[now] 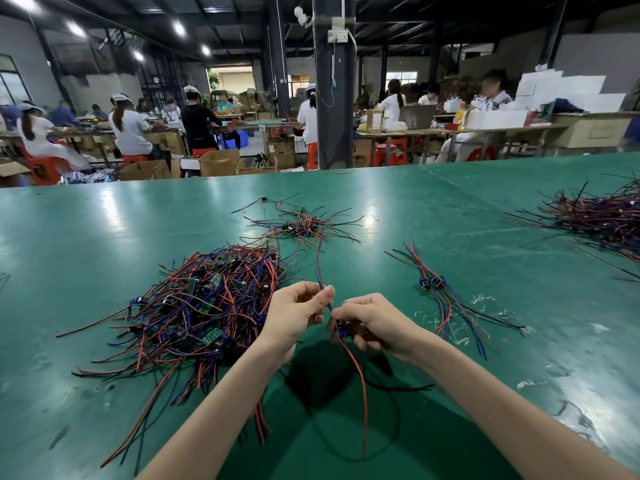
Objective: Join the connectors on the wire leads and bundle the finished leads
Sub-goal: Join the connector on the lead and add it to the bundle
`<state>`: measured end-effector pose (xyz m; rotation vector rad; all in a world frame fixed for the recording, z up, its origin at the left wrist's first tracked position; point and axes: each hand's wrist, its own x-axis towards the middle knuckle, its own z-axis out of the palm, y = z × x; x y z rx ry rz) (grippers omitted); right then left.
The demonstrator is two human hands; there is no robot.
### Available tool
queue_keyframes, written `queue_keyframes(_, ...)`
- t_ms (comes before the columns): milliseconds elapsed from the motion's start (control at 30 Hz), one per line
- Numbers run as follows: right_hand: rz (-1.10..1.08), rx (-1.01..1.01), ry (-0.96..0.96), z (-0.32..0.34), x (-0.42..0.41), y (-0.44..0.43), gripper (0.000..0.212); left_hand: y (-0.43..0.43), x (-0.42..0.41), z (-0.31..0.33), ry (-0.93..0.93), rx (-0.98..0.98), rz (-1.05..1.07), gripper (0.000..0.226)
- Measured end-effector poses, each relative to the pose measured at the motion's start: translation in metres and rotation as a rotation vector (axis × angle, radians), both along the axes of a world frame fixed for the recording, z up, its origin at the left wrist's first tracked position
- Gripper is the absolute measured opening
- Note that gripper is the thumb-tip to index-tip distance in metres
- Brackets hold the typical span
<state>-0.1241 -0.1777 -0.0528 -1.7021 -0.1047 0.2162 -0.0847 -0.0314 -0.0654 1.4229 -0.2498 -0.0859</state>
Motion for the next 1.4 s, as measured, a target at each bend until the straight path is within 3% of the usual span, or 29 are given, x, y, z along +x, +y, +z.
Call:
queue_keyframes(233,-0.169,-0.103,-0.022,-0.008,-0.001,0.011,0.031,-0.005,0.004,-0.01,-0.248,0.296,0.178,0.017)
queue_keyframes(567,-0.149,-0.158,-0.107,-0.019,-0.001,0.018,0.021,0.003,0.019,-0.014,-0.176,0.289,0.382,0.021)
queue_keyframes(867,-0.252,-0.211,-0.155,-0.021,0.008,0.011,0.022,-0.022,0.019,-0.012,-0.305,0.439,0.473,0.011)
queue_keyframes(1033,-0.37,-0.156,-0.093,-0.022,0.017,0.004,0.024,-0.047,0.04,-0.012,-0.172,0.515,0.44,0.015)
queue_keyframes(1267,-0.37,-0.114,-0.077,-0.022,0.019,-0.001,0.029,-0.055,0.055,-0.019,-0.098,0.422,0.477,0.03)
queue_keyframes(1400,-0.363,-0.119,-0.072,-0.022,0.015,-0.003,0.026,-0.053,0.05,-0.019,-0.129,0.367,0.445,0.025)
